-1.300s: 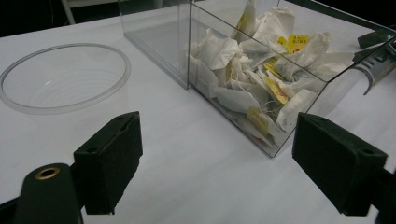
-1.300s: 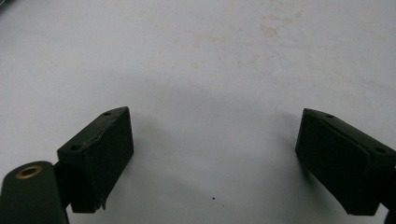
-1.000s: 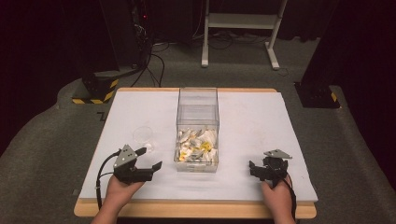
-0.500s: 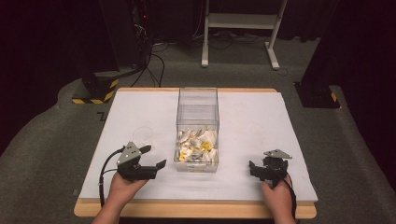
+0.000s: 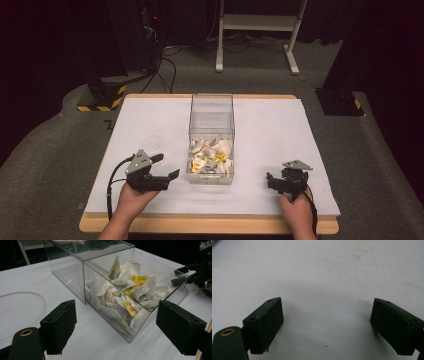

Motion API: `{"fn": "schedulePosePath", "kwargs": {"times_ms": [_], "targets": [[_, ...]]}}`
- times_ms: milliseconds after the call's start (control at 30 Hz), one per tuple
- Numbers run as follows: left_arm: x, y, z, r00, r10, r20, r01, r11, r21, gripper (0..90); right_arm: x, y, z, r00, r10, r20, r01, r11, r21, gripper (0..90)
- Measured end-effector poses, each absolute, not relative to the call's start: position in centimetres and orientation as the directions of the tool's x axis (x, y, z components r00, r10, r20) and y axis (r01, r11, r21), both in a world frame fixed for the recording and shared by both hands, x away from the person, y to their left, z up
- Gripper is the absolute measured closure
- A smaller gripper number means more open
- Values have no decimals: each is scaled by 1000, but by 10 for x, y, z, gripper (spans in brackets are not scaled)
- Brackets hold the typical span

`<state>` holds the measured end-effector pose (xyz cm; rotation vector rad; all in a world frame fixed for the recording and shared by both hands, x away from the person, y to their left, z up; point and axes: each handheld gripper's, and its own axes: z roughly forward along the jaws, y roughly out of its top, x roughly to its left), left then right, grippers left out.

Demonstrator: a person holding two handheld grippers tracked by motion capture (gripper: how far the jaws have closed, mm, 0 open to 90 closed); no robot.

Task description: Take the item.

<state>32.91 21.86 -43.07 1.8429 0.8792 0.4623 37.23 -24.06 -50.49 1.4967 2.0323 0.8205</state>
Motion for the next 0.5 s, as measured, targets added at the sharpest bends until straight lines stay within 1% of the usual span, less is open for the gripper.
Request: {"fn": "schedulePosePath", "kwargs": {"times_ms": [500], "targets": [[330,217,-426,666,742,-79,365,-232,902,172,372,-241,-505,-285,958,-30,668,221,710,113]]}}
